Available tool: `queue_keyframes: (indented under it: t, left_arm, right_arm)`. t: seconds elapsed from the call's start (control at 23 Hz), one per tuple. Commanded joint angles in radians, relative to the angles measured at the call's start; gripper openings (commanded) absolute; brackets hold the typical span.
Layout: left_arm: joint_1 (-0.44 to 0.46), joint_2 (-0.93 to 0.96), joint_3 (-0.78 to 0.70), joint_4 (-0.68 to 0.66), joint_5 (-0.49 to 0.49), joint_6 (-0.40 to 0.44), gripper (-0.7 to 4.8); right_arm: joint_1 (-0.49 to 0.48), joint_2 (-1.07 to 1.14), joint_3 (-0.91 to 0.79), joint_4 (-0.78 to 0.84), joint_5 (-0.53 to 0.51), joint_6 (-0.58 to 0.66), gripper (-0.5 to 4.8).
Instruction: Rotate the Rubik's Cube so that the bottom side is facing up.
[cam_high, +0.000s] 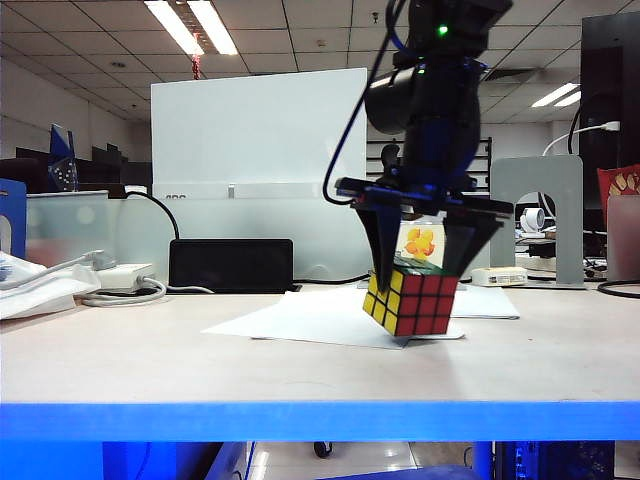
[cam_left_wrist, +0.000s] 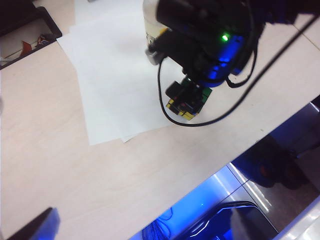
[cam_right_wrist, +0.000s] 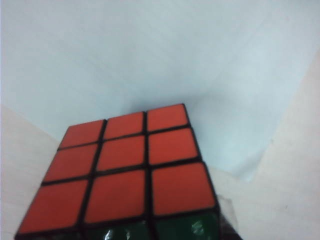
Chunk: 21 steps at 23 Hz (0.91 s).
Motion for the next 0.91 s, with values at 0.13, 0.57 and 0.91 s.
queue_keyframes:
  t: [0.13,0.57,0.91]
  left_arm:
    - [-0.001,-0.027,-0.028,0.013,0.002,0.006,4.79]
    - [-0.001,-0.039,-0.03,0.021,0.002,0.019,4.79]
    - [-0.001,-0.039,-0.032,0.013,0.004,0.018,4.79]
  right_arm:
    - [0.0,0.085,0.185,-0.106,0.002,-0.023,2.84]
    - [0.0,0.124,0.205,-0.212,-0.016,-0.046,2.84]
    - [0.0,0.153,0.205,-0.222,0.006,-0.077,2.9]
